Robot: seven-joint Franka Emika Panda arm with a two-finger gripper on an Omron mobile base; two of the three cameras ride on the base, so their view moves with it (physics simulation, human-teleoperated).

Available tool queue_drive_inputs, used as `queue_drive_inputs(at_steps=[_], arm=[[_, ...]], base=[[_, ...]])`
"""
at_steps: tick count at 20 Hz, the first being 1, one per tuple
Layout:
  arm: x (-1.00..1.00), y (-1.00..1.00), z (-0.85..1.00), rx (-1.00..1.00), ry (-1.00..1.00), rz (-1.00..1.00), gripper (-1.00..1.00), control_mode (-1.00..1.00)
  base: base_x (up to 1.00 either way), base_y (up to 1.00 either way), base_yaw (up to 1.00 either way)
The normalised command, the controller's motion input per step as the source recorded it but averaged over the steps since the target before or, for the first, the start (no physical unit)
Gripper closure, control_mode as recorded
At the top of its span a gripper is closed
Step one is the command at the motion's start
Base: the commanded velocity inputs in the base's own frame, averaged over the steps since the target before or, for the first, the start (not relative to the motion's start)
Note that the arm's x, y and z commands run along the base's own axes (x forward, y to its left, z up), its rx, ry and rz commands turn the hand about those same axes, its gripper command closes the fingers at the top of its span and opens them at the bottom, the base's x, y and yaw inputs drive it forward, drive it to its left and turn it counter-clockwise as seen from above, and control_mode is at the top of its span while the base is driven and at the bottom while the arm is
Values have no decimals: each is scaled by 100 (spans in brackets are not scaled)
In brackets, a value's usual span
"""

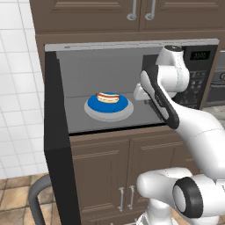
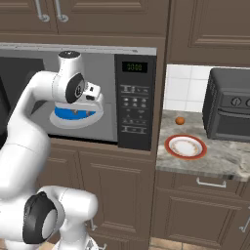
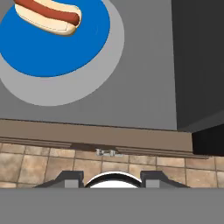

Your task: Pick the hot dog from the microwave and place it on plate located on the counter.

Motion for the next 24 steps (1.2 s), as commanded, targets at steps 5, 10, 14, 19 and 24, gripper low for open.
queue_drive_inputs(at_steps=[5, 10, 14, 19, 24], arm=[[-31, 1, 0, 0, -3, 0, -100, -100], [-40, 42, 0, -1, -28, 5, -100, -100], [-1, 52, 0, 0, -41, 13, -100, -100], [67, 27, 1, 3, -13, 12, -100, -100], [50, 3, 6, 1, 3, 9, -100, -100]], base=[[0, 0, 0], [0, 0, 0], [0, 0, 0], [0, 0, 0], [0, 0, 0]])
